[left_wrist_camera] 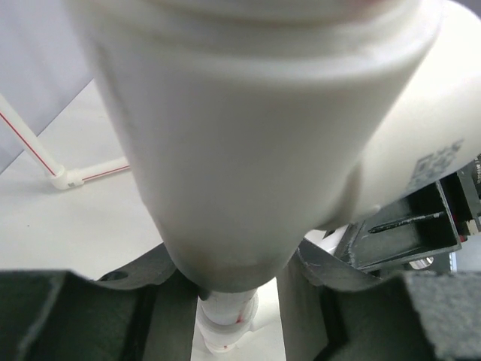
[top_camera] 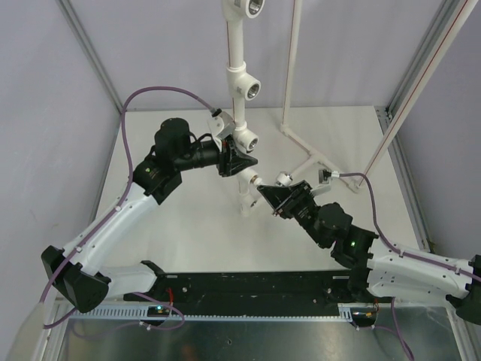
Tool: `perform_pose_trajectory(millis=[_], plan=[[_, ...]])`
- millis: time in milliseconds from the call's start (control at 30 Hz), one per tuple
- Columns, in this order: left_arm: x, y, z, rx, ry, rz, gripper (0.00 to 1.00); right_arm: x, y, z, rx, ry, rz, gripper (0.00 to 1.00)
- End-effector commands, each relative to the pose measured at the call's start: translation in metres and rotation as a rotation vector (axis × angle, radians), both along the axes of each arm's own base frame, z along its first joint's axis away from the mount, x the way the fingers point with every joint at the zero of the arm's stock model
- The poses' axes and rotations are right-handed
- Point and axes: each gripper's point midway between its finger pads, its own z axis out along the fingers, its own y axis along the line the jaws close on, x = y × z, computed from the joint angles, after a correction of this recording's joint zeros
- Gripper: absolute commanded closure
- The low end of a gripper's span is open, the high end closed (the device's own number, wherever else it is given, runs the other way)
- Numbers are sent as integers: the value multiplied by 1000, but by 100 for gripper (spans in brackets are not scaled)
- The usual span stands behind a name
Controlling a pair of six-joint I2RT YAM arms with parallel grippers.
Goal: Install the water faucets
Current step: Screw the water faucet onto the adaptor.
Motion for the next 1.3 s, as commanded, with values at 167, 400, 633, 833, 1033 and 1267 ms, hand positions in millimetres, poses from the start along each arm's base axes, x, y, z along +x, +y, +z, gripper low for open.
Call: perform_pose_trajectory(millis=[167, 400, 633, 833, 1033, 1267], plan=[[-39, -10, -35, 80, 194, -122, 46, 16, -4, 7, -509, -454, -105, 100], [-33, -9, -34, 79, 191, -84, 32, 17, -9, 24, -692, -693, -160, 100], [-23, -7, -29, 67, 196, -21, 25, 15, -12, 18, -852, -896, -175, 100], [-19, -6, -26, 51, 199, -6, 47, 15, -11, 14, -851, -914, -180, 100], [-21, -7, -27, 49, 205, -25, 96, 16, -13, 17, -697, -790, -162, 100], [-25, -8, -28, 49, 204, -47, 100, 20, -21, 16, -407, -482, -149, 100]])
